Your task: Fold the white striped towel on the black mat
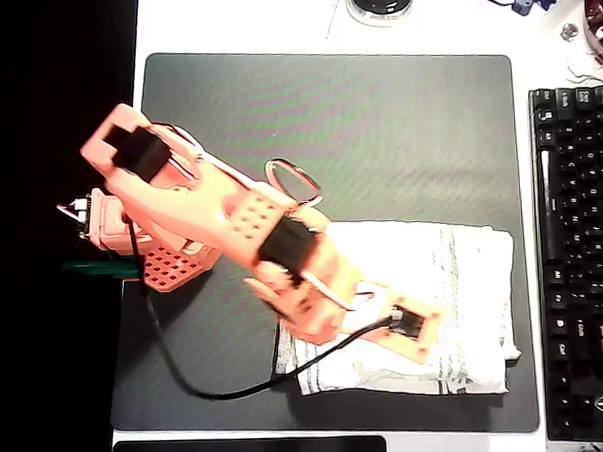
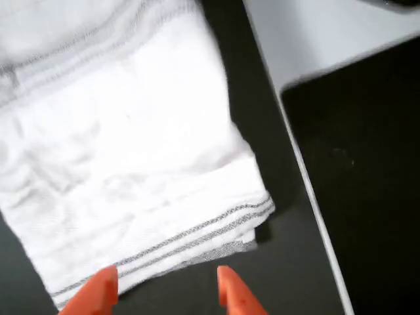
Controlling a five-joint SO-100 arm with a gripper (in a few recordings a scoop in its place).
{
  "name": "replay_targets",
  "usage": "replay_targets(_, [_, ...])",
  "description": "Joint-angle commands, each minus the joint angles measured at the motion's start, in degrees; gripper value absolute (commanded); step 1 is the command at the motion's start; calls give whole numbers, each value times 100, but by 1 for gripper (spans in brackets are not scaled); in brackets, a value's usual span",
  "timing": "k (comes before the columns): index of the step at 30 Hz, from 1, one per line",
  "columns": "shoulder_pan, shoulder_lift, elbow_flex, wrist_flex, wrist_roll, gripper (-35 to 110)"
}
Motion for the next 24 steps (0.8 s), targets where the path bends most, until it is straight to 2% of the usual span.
replay_targets(1, [378,255,598,-299,-396,20])
replay_targets(10, [1037,-431,1134,-1230,-756,23])
replay_targets(17, [1134,-1239,1433,-2215,-738,20])
replay_targets(24, [1292,-1679,1371,-2566,-870,15])
